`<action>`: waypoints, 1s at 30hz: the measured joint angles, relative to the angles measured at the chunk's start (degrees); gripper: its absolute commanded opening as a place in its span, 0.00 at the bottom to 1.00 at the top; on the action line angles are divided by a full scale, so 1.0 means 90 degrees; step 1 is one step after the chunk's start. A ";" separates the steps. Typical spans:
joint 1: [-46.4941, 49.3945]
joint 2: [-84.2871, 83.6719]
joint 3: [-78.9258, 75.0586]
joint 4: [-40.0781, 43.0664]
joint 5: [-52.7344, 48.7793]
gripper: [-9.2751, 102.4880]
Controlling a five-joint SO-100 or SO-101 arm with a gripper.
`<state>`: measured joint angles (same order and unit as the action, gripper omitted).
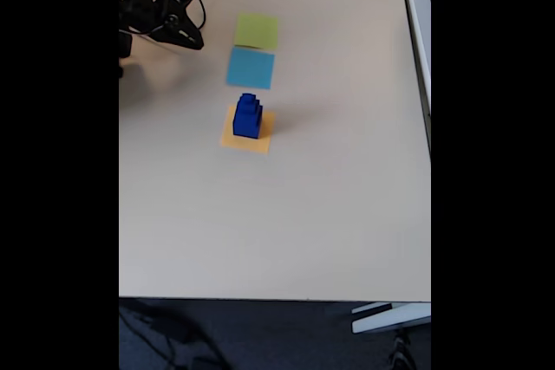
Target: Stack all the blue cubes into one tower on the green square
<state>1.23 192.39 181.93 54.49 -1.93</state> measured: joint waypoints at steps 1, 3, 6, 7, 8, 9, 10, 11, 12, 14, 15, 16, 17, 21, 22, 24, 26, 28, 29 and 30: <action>0.0000 0.0000 0.0000 0.0000 0.0000 0.08; 0.0000 0.0000 0.0000 0.0000 0.0010 0.08; -0.0010 0.0000 0.0000 0.0000 0.0010 0.08; -0.0029 0.0000 0.0000 0.0000 0.0010 0.08; -0.0049 0.0000 0.0000 0.0000 0.0000 0.08; -0.0049 0.0000 0.0000 0.0000 -0.0020 0.08; -0.0049 0.0000 0.0000 0.0000 -0.0020 0.09; -0.0049 0.0000 0.0000 0.0000 0.0029 0.08; -0.0049 0.0000 0.0000 -0.0020 0.0176 0.08; -0.0049 0.0000 0.0000 -0.0195 0.0518 0.08; -0.0049 0.0000 0.0000 -0.0312 0.0615 0.08; -0.0049 0.0000 0.0000 -0.0479 0.0684 0.08; -0.0049 0.0000 0.0000 -0.0664 0.0811 0.08; -0.0146 0.0000 0.0000 -0.1484 0.1221 0.08; -0.0176 0.0000 0.0000 -0.1660 0.1279 0.08; -0.0205 0.0000 0.0000 -0.1895 0.1602 0.08; -0.0205 0.0000 0.0000 -0.2119 0.1895 0.08; -0.0205 0.0000 -0.0088 -0.2217 0.2217 0.08; -0.0215 0.0000 -0.0137 -0.2236 0.2354 0.08; -0.0225 0.0000 -0.0156 -0.2236 0.2471 0.08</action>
<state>-0.79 192.39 180.53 34.37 20.30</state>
